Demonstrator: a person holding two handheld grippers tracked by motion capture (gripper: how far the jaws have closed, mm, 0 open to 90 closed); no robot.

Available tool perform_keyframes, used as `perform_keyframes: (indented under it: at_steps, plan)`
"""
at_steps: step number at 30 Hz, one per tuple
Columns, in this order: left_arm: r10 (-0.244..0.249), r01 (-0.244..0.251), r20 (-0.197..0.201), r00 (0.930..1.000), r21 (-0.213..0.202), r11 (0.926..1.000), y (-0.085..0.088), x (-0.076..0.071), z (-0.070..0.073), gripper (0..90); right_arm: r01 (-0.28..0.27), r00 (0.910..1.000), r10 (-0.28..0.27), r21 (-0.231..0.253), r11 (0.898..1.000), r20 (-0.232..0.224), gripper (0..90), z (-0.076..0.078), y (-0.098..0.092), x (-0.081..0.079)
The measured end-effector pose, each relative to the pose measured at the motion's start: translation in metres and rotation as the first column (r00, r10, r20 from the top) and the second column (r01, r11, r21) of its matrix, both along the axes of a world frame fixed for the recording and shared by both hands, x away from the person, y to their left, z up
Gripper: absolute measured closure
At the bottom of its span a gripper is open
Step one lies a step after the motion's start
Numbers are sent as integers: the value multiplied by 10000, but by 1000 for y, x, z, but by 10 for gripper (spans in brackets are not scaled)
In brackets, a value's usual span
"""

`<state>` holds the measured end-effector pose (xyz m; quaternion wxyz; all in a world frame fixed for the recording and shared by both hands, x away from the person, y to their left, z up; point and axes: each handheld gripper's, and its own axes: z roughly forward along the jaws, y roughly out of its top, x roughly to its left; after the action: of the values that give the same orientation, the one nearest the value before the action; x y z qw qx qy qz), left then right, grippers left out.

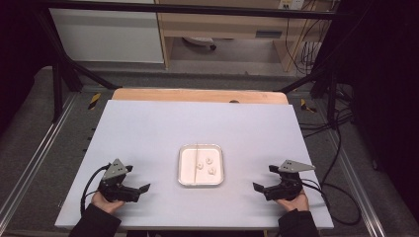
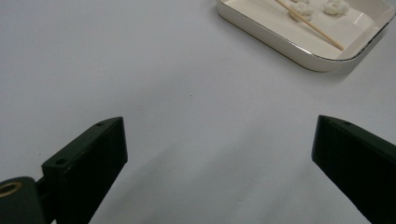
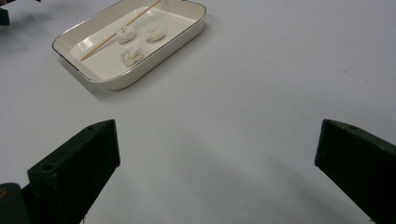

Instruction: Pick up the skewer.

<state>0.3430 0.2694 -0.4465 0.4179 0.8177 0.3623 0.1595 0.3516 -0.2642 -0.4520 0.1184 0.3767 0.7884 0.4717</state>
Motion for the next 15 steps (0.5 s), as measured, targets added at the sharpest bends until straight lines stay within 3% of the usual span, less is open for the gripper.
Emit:
perform_keyframes:
  at_steps: [15]
  plan:
    - [-189,189,-18,9998,22,9998,-8,1,2,35,31,10000,-31,2,10000,6,6,0,1,0]
